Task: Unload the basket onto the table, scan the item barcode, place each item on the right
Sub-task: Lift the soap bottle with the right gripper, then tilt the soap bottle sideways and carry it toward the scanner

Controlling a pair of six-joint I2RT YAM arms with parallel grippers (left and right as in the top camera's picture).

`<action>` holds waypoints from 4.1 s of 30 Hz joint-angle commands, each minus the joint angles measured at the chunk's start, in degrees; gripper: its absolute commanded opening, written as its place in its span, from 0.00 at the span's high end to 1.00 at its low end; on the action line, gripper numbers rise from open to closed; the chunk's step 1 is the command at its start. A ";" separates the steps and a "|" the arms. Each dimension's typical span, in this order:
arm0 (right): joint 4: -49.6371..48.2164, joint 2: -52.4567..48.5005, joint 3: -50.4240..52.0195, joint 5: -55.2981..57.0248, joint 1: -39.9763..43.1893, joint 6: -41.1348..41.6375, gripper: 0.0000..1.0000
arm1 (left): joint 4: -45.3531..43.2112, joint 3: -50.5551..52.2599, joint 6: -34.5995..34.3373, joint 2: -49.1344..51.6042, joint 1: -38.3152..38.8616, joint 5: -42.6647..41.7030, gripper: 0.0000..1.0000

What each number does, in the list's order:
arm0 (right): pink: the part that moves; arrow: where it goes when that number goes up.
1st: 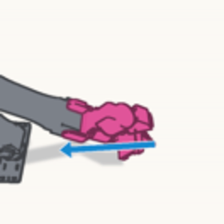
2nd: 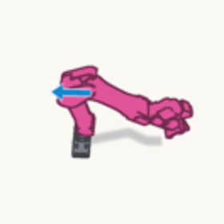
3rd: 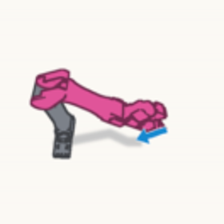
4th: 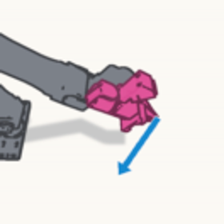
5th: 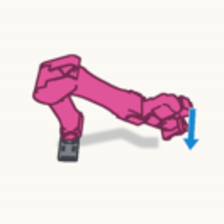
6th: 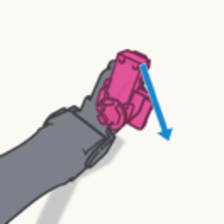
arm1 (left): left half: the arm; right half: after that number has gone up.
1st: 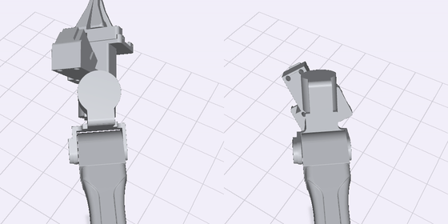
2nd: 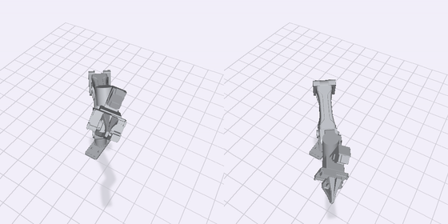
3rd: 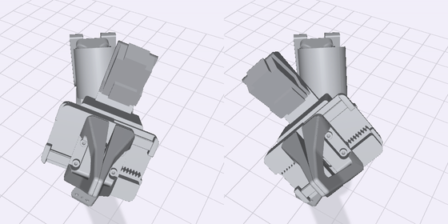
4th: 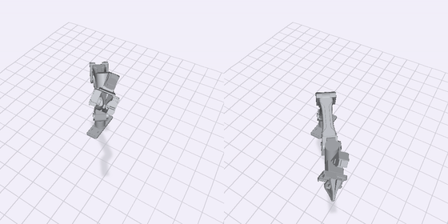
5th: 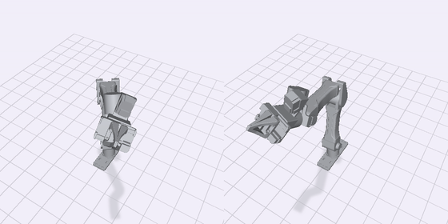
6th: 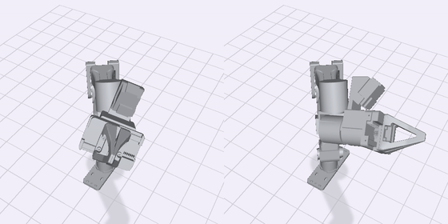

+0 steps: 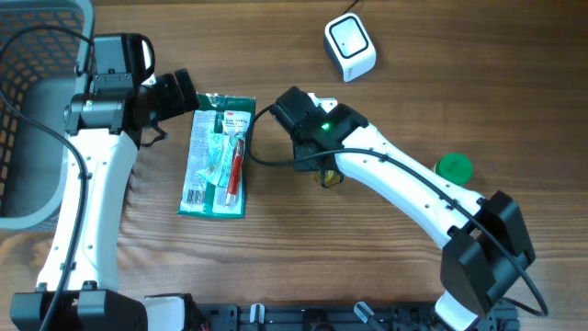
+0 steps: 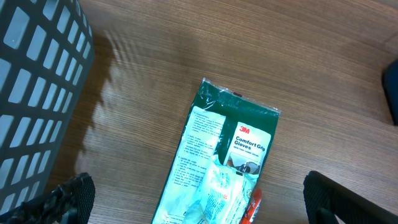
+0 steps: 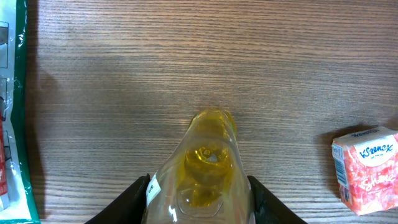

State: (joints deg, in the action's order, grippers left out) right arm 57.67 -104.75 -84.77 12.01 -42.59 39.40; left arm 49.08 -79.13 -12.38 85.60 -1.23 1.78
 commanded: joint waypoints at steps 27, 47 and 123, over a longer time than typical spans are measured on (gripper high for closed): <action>0.20 1.77 0.07 -0.50 0.13 -0.35 0.00 | -0.15 -0.81 -0.50 -0.44 -0.22 -0.24 0.00; 4.98 11.67 -5.84 -7.02 4.83 -4.70 0.00 | -0.15 -0.81 -0.50 -0.42 -0.22 -0.26 0.00; -1.20 7.96 4.96 -14.84 9.44 -3.82 0.57 | -0.15 -0.81 -0.50 -0.42 -0.22 -0.24 0.00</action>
State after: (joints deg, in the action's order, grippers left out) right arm 56.42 -100.97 -80.53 0.80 -36.53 38.54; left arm 49.10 -79.13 -12.38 85.60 -1.23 1.78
